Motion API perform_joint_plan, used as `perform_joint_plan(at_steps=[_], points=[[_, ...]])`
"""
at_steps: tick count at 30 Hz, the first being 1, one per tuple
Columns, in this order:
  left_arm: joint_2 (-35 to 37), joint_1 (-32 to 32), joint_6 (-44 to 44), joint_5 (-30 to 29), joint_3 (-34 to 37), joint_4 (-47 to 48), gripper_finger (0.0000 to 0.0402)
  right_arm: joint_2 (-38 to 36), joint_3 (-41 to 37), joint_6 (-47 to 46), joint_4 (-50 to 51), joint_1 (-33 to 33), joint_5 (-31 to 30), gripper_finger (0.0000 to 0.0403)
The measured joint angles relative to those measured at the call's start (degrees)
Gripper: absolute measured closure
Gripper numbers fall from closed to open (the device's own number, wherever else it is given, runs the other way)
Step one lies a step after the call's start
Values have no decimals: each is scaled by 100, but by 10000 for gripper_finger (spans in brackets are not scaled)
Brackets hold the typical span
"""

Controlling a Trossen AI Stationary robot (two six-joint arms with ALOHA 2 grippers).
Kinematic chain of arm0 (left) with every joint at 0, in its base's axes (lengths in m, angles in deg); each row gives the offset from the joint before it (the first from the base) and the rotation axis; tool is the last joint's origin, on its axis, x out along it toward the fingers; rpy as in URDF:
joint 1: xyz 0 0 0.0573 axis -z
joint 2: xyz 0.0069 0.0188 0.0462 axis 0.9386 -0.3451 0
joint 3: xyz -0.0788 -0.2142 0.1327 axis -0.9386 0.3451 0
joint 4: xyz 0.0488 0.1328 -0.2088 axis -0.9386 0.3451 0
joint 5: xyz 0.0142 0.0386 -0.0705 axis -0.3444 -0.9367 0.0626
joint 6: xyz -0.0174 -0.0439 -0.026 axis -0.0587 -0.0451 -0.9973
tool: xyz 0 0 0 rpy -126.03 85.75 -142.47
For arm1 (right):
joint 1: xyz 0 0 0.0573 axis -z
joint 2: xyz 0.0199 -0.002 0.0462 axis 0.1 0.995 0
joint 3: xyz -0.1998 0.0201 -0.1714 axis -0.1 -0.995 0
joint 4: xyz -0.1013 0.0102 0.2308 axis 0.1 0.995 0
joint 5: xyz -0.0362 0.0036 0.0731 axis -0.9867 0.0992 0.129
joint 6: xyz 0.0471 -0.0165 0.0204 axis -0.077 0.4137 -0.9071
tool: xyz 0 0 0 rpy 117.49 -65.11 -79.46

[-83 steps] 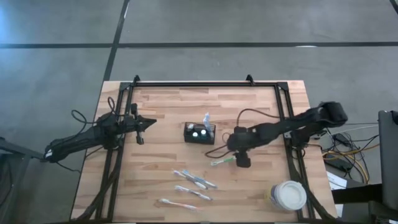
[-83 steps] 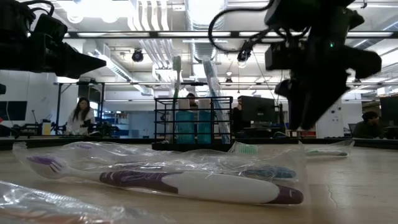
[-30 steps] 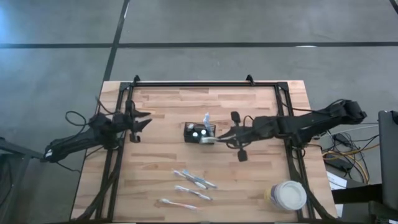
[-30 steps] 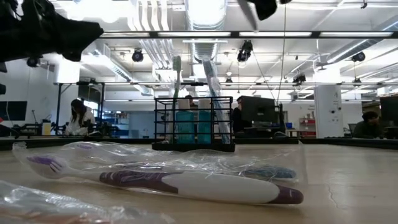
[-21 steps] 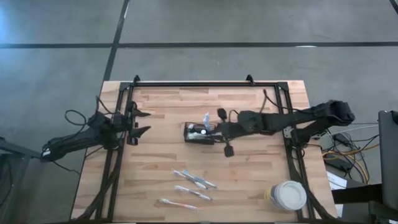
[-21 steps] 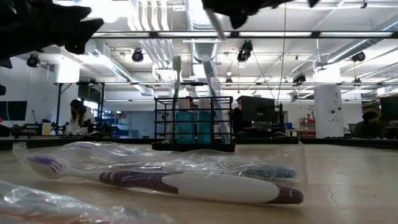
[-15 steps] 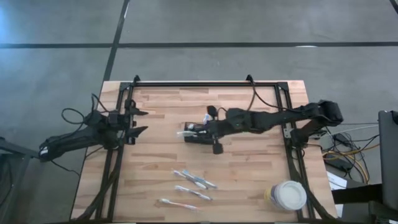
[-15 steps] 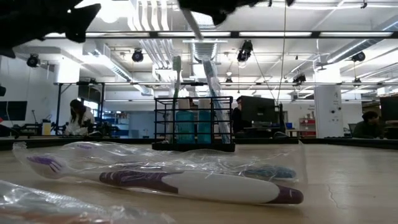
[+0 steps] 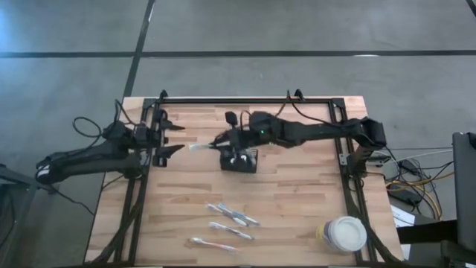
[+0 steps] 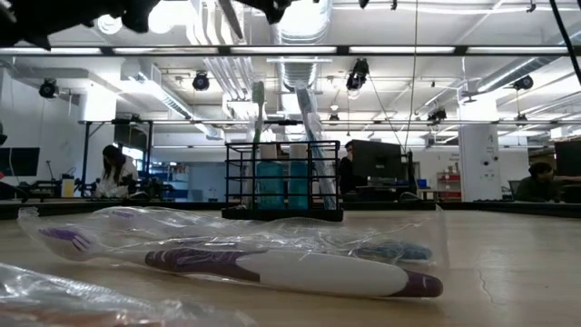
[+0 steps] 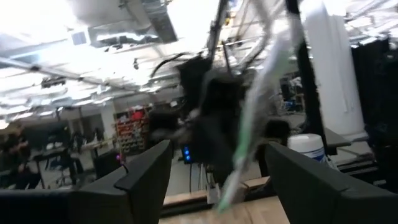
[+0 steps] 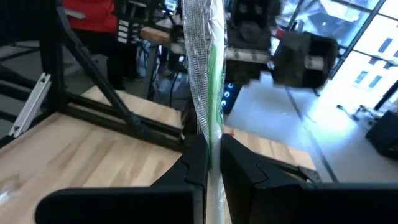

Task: Pick & Place toothbrushing station
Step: Put the green toothbrush into the wire organizer

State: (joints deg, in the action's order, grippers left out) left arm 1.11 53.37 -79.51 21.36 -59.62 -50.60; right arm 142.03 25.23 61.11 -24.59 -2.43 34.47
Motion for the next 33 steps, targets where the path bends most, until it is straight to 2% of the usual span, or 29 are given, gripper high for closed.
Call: perform_joint_plan(at_steps=[7,13,17,24,33], points=[[-789,43,127,143,-633,-1,138,-6,34,-89,-35,275,210,383],[-1452,46,231,-5,-933,-42,138,-6,69,-33,-122,271,313,383],[-1858,66,219,189,-1044,-208,138,-6,105,14,-123,275,311,383],[-2151,109,247,570,-1329,-273,138,-9,103,32,-35,284,312,383],[-2198,161,251,583,-1468,-340,160,-9,99,50,-94,297,309,383]])
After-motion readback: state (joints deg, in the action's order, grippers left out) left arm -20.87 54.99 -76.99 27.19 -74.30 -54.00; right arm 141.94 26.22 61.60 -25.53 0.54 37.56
